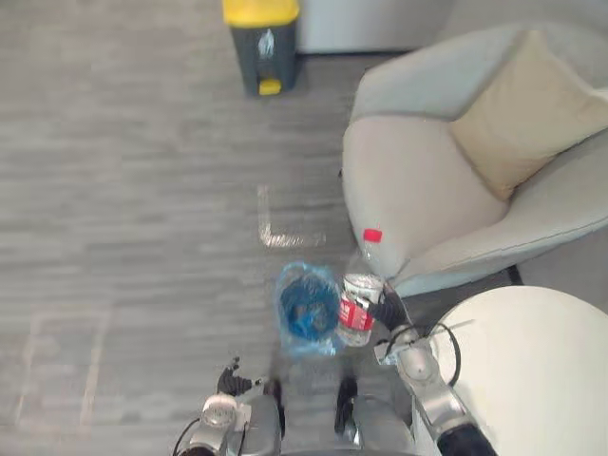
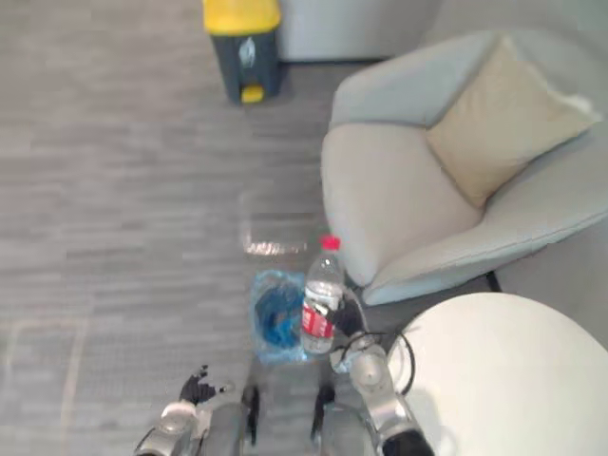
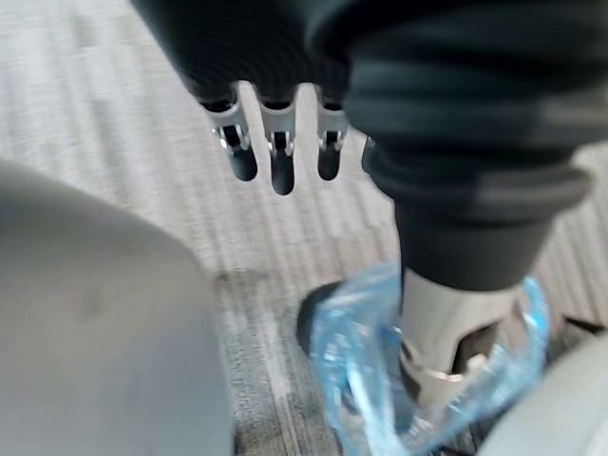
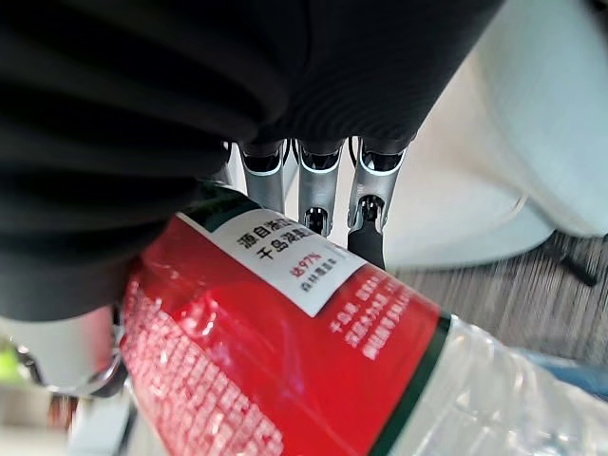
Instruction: Gather rubbish on tea table into small bin, then transfer packed bag to large trash can.
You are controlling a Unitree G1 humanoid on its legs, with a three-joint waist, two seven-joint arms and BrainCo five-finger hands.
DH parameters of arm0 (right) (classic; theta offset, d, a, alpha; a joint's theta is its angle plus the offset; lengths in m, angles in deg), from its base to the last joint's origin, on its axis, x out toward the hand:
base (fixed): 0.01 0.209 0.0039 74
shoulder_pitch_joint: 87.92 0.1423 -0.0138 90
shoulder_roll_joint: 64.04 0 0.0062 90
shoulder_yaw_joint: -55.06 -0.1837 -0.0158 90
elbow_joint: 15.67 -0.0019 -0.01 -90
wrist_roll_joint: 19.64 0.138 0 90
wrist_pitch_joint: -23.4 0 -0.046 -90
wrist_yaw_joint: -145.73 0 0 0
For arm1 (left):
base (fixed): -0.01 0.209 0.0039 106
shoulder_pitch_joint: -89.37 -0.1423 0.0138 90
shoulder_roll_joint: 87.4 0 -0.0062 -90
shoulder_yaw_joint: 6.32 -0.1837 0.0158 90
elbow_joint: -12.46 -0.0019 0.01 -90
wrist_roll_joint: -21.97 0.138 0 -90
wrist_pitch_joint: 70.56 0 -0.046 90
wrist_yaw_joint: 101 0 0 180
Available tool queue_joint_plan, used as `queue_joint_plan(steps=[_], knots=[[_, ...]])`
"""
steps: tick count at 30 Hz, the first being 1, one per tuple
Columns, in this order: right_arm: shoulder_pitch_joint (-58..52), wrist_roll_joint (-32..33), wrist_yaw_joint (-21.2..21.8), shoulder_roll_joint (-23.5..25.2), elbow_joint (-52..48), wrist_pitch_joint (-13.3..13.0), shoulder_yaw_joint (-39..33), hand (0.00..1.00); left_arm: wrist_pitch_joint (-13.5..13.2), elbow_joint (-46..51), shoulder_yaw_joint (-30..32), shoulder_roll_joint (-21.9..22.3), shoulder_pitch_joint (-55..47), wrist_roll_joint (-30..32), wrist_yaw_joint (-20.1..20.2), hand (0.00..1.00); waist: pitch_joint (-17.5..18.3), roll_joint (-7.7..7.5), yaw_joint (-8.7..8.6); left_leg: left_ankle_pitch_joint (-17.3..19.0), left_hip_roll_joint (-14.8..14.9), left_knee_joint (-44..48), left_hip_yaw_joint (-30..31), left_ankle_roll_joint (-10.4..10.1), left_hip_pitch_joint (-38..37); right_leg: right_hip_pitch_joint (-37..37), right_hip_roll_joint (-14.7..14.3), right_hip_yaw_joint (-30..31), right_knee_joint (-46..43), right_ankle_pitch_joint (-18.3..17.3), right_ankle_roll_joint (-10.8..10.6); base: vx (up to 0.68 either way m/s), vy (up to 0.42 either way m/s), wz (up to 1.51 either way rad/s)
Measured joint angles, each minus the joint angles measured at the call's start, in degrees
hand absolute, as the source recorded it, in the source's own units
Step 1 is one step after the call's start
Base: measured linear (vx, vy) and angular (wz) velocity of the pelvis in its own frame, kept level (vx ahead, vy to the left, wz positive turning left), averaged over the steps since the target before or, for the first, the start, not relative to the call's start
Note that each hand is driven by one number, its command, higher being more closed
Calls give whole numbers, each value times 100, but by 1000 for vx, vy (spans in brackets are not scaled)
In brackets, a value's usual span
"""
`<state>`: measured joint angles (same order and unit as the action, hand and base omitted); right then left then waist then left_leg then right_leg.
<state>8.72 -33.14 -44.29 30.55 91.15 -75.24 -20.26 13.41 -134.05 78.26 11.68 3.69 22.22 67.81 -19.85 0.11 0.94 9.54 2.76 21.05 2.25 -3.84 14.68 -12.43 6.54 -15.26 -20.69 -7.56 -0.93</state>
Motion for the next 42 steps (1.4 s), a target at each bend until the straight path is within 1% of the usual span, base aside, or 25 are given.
queue_joint_plan(steps=[2, 4, 5, 6, 7, 8, 9, 10, 11, 12, 13, 14, 15, 16, 17, 19, 20, 21, 24, 29, 30, 33, 37, 40, 42], knots=[[306, -9, -17, -48, 95, 14, 38, 100, -18, 60, 5, -39, 132, -66, -4, 0, -151, -3, 68, 2, -36, 151, 0, 1, 310, -255, 57, -10, -106, -85, -2, -148, -10, 17], [784, -23, -102, -143, 291, 41, 170, 100, -83, 195, 128, -112, 323, -173, -32, 0, -427, 16, 135, 13, -38, 500, 27, 10, 855, -672, 78, -24, -300, -171, 22, -208, -15, 13], [881, -27, -130, -165, 292, 46, 183, 100, -88, 197, 176, -120, 364, -192, -56, 0, -464, 22, 139, 28, -35, 562, 39, 28, 969, -755, 82, -37, -351, -194, 20, -231, -4, 19], [1033, -30, -197, -234, 329, 55, 187, 100, -98, 204, 246, -154, 477, -279, -117, 0, -564, 30, 137, 66, -27, 734, 71, 37, 1268, -1004, 102, -94, -515, -241, 20, -217, 4, 29], [1202, -41, -251, -273, 493, 91, 179, 100, -96, 195, 279, -208, 577, -278, -124, 0, -581, 27, 139, 75, -30, 892, 94, 48, 1573, -1283, 153, -156, -721, -280, 33, -182, 15, 29], [1272, -48, -267, -285, 559, 115, 174, 100, -94, 196, 295, -219, 610, -278, -128, 0, -582, 26, 142, 82, -31, 961, 100, 51, 1710, -1403, 165, -163, -799, -301, 41, -177, 31, 23], [1471, -68, -356, -330, 687, 192, 159, 100, -97, 204, 399, -232, 716, -281, -150, 0, -582, 24, 176, 116, -36, 1165, 100, 51, 2098, -1785, 236, -194, -1050, -348, 54, -147, 38, 13], [1518, -73, -384, -339, 687, 221, 144, 100, -96, 215, 428, -232, 758, -283, -165, 0, -583, 23, 197, 124, -39, 1218, 96, 48, 2223, -1909, 253, -196, -1125, -366, 59, -167, 42, 14], [1669, -148, -453, -350, 682, 263, 112, 100, -77, 306, 448, -233, 850, -295, -243, 0, -592, 15, 237, 129, -35, 1343, 71, 51, 2577, -2263, 300, -202, -1306, -380, 61, -137, 31, 18], [1848, -188, -477, -361, 647, 275, 102, 100, -71, 578, 452, -254, 852, -325, -259, 0, -706, 16, 241, 119, -28, 1417, 33, 51, 2811, -2486, 365, -238, -1440, -386, 71, -124, 21, 21], [1910, -190, -488, -373, 643, 275, 97, 100, -71, 687, 450, -255, 849, -324, -266, 0, -751, 17, 244, 113, -23, 1434, 14, 55, 2882, -2557, 395, -258, -1478, -400, 81, -113, 9, 33], [2055, -185, -544, -418, 621, 284, 49, 100, -80, 1061, 444, -250, 829, -332, -259, 0, -797, 27, 258, 97, 15, 1486, -59, 63, 3148, -2803, 475, -300, -1588, -441, 87, -106, -8, 38], [2172, -181, -596, -433, 561, 308, -99, 100, -99, 1454, 438, -201, 790, -354, -256, 0, -811, 42, 289, 27, 118, 1565, -202, 86, 3428, -3051, 514, -323, -1714, -470, 72, -98, -11, 38], [2205, -178, -617, -452, 506, 327, -143, 100, -105, 1562, 437, -177, 788, -383, -255, 0, -824, 45, 304, 6, 129, 1590, -221, 99, 3513, -3128, 527, -332, -1752, -480, 77, -67, -3, 25], [2316, -175, -652, -508, 317, 357, -312, 100, -122, 1851, 437, -106, 787, -445, -248, 0, -890, 28, 390, -21, 135, 1644, -254, 126, 3704, -3328, 568, -335, -1839, -482, 76, -32, 12, 9], [2595, -136, -801, -609, 145, 364, -541, 100, -161, 2234, 425, -18, 775, -509, -229, 0, -972, 20, 489, -85, 131, 1744, -301, 158, 3985, -3613, 633, -331, -1976, -482, 79, 5, 36, 2], [2656, -119, -823, -642, 145, 365, -554, 100, -169, 2287, 421, -8, 775, -515, -225, 0, -988, 21, 508, -94, 124, 1748, -307, 166, 4031, -3660, 647, -332, -1999, -481, 79, 46, 54, 3], [2877, -32, -871, -750, 145, 372, -555, 100, -213, 2481, 418, 5, 733, -551, -223, 0, -994, 23, 524, -117, 114, 1799, -321, 194, 4228, -3835, 665, -333, -2039, -481, 80, 37, 31, 4], [3070, 15, -915, -825, 146, 392, -551, 100, -232, 2689, 414, 29, 678, -563, -216, 0, -995, 23, 542, -124, 69, 1810, -320, 202, 4373, -3989, 719, -333, -2097, -487, 79, 60, 34, 10], [3312, 12, -915, -905, 212, 401, -551, 100, -256, 2897, 353, 116, 550, -613, -210, 0, -995, 23, 595, -136, -1, 1745, -321, 204, 4453, -4083, 791, -336, -2113, -503, 59, 65, 23, 10], [3348, 13, -916, -910, 212, 404, -551, 0, -259, 2900, 332, 114, 550, -614, -210, 0, -994, 23, 599, -159, -30, 1708, -322, 216, 4450, -4088, 821, -341, -2114, -513, 58, 55, 13, 11], [3393, 23, -924, -912, 234, 404, -551, 0, -284, 2905, 273, 114, 547, -669, -207, 0, -993, 24, 631, -169, -55, 1685, -334, 218, 4469, -4119, 851, -344, -2128, -517, 59, 30, 7, 4], [3389, 62, -942, -876, 525, 408, -555, 0, -322, 2924, 194, 112, 548, -710, -204, 0, -989, 25, 649, -232, -94, 1607, -330, 219, 4497, -4164, 878, -343, -2134, -517, 59, 7, -5, 7], [3366, 62, -980, -805, 674, 412, -559, 0, -322, 2907, 166, 111, 550, -710, -205, 0, -988, 25, 648, -270, -98, 1585, -326, 214, 4497, -4165, 878, -344, -2131, -517, 60, -2, -10, 4], [3346, 59, -1028, -654, 673, 411, -651, 0, -321, 2890, 164, 110, 558, -708, -208, 0, -983, 24, 639, -286, -92, 1586, -330, 212, 4497, -4165, 875, -339, -2132, -517, 61, 0, 0, 0]])
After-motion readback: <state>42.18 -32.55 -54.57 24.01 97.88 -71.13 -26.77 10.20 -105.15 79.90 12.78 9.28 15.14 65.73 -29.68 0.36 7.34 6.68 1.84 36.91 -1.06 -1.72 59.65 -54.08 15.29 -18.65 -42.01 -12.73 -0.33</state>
